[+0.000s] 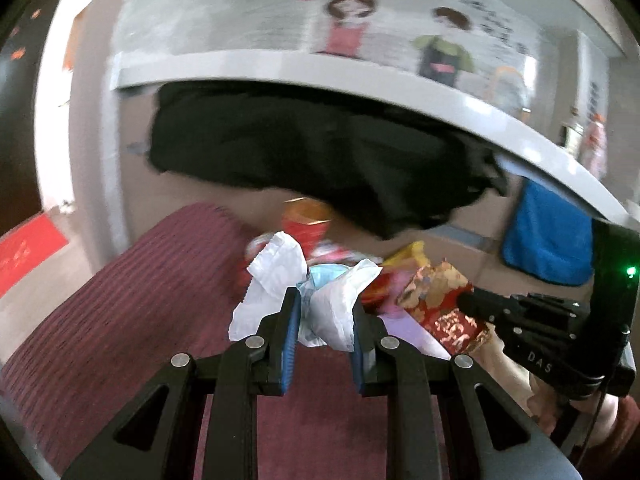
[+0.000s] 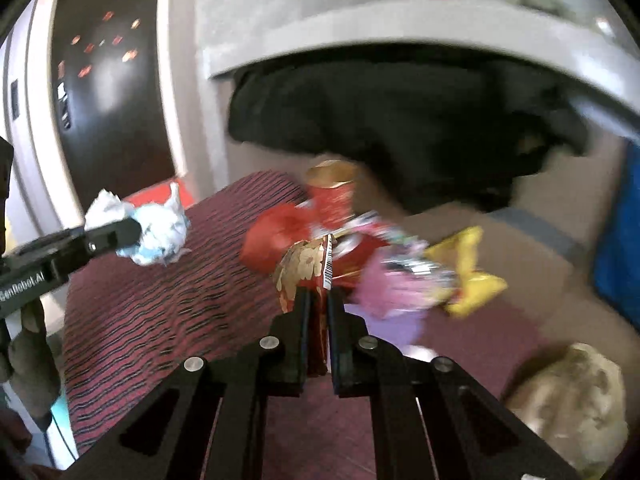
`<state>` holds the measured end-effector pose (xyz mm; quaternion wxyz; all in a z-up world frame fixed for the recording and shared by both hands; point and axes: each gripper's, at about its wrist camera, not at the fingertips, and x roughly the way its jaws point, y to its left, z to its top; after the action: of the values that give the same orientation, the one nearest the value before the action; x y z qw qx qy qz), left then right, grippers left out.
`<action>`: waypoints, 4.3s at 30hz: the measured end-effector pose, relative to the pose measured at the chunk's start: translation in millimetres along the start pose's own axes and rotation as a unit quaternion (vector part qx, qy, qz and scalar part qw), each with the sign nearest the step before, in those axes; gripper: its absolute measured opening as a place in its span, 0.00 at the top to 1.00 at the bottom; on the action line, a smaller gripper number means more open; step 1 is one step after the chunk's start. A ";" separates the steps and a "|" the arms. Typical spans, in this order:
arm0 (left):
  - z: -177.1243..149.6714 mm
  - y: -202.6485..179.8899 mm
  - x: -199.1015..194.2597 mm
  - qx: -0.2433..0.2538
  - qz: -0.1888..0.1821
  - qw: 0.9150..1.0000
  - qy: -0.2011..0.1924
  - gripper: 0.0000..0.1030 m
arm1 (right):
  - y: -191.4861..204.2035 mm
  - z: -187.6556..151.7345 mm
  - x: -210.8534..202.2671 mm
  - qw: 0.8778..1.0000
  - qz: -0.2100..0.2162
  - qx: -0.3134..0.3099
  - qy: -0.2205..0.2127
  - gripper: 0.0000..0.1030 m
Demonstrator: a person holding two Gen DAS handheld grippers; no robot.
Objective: Collect trash
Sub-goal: 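Carry both items over the yellow-lined bin and open both grippers, then move both open grippers back to the trash pile, then grasp white tissue ball with right gripper while left grasps pink foil wrapper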
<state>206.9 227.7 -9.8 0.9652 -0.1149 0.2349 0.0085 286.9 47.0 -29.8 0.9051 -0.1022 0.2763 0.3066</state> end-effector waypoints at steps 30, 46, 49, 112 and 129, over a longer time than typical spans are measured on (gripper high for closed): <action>-43.0 -293.1 94.6 0.111 -0.142 0.983 0.033 0.78 | -226.3 -100.2 -170.7 0.958 -0.229 0.144 -0.095 0.93; -52.9 -308.3 139.1 0.095 -0.201 0.969 0.108 0.69 | -250.3 -125.4 -143.8 0.958 -0.223 0.172 -0.055 0.90; -49.7 -301.5 148.4 0.090 -0.234 0.959 0.135 0.49 | -252.4 -127.2 -135.9 0.957 -0.230 0.172 -0.044 0.66; -26.0 16.0 91.5 -0.057 -0.047 0.994 0.081 0.78 | -83.7 -74.2 35.7 0.997 -0.023 0.050 0.057 0.46; -78.6 43.2 61.9 -0.077 -0.070 0.986 0.129 0.78 | -73.3 -63.1 97.4 0.989 -0.037 0.031 0.141 0.83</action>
<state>223.5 249.6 -115.2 0.9134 -0.2052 0.3473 -0.0556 368.4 15.2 -135.6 0.8707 -0.1268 0.4062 0.2464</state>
